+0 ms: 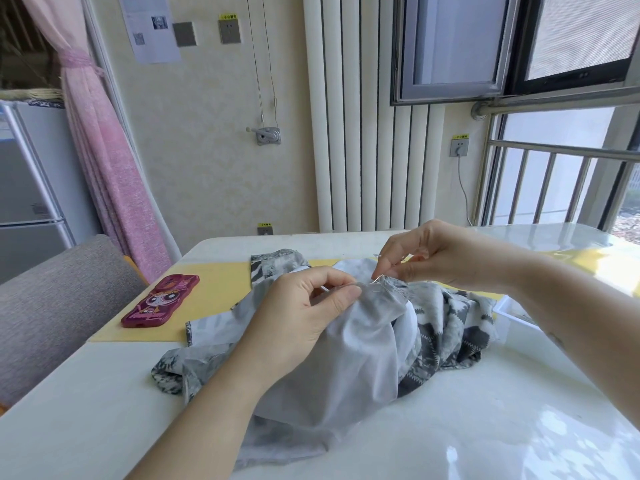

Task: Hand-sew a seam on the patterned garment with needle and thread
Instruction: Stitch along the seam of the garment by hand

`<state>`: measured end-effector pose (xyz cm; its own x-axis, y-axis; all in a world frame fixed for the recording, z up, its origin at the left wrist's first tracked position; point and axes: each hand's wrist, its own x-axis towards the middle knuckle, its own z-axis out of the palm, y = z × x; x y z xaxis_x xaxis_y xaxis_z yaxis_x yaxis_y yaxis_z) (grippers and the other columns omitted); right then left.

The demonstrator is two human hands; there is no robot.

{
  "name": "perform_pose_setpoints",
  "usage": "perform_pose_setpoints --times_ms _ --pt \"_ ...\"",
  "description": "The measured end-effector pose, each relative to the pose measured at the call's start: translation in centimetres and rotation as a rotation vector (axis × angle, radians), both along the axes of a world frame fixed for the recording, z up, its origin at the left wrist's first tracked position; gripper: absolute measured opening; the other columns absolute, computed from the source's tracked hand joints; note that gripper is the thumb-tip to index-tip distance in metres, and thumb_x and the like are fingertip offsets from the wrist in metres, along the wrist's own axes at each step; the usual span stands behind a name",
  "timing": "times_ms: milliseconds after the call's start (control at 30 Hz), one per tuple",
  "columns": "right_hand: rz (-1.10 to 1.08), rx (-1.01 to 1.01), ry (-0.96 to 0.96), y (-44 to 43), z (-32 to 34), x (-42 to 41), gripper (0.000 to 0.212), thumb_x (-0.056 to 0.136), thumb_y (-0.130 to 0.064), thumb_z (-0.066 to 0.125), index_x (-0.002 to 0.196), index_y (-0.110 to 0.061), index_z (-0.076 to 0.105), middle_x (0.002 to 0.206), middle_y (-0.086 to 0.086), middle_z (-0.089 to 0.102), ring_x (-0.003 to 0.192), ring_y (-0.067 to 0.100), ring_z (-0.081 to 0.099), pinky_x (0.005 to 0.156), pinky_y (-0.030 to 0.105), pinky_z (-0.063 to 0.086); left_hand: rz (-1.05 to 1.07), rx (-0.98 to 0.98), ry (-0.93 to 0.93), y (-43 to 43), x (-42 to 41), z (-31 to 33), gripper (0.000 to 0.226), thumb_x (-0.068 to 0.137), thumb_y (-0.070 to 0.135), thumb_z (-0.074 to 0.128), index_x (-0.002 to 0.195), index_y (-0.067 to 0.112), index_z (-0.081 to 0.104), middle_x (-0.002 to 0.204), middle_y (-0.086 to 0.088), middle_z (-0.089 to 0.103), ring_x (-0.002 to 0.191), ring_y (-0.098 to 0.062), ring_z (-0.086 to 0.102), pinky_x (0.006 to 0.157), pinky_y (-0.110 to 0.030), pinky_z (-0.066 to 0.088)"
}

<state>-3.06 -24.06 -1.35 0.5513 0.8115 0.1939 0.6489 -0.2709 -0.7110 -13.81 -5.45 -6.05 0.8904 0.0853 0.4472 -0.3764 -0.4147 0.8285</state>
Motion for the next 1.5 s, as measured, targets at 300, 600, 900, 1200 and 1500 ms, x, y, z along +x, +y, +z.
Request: perform_pose_setpoints --times_ms 300,600,900,1200,1500 --pt "0.038 0.022 0.084 0.0 -0.1 0.3 0.013 0.075 -0.031 0.065 0.082 -0.030 0.076 0.092 0.003 0.072 0.091 0.016 0.063 0.086 0.028 0.049 -0.009 0.001 -0.004 0.1 0.1 -0.1 0.018 0.086 0.018 0.067 0.072 0.029 0.070 0.061 0.018 0.058 0.061 -0.005 0.045 0.059 -0.014 0.037" --pt "0.101 -0.025 0.128 0.8 0.1 0.1 0.018 0.087 -0.010 0.064 0.085 -0.024 0.076 0.094 0.014 0.070 0.090 0.020 0.060 0.091 0.040 0.046 -0.058 0.016 -0.001 0.0 0.3 -0.2 0.019 0.086 0.019 0.066 0.071 0.031 0.071 0.068 0.018 0.063 0.065 -0.005 0.050 0.064 -0.012 0.040" --pt "-0.021 -0.115 -0.076 1.3 0.8 -0.5 0.030 0.090 -0.011 0.062 0.088 -0.039 0.073 0.093 -0.011 0.073 0.092 0.008 0.067 0.092 0.033 0.051 -0.048 -0.050 0.007 0.2 0.6 -0.2 0.008 0.081 0.028 0.066 0.076 0.030 0.072 0.064 0.016 0.059 0.064 -0.006 0.047 0.062 -0.015 0.038" --pt "-0.168 -0.155 -0.417 2.1 1.5 -3.4 0.029 0.091 -0.009 0.058 0.105 -0.030 0.071 0.076 -0.031 0.059 0.071 -0.022 0.053 0.064 -0.001 0.039 -0.047 -0.069 0.021 -0.1 0.7 -0.2 0.019 0.087 0.016 0.065 0.072 0.025 0.072 0.060 0.017 0.057 0.059 -0.003 0.045 0.058 -0.012 0.035" --pt "-0.224 0.037 -0.381 0.6 1.3 -2.4 0.028 0.094 -0.016 0.053 0.111 -0.038 0.059 0.104 -0.018 0.065 0.089 -0.005 0.059 0.077 0.011 0.043 -0.020 -0.170 0.047 -0.1 1.2 -0.2 0.012 0.087 0.015 0.065 0.078 0.020 0.071 0.066 0.016 0.064 0.065 -0.002 0.051 0.063 -0.006 0.040"
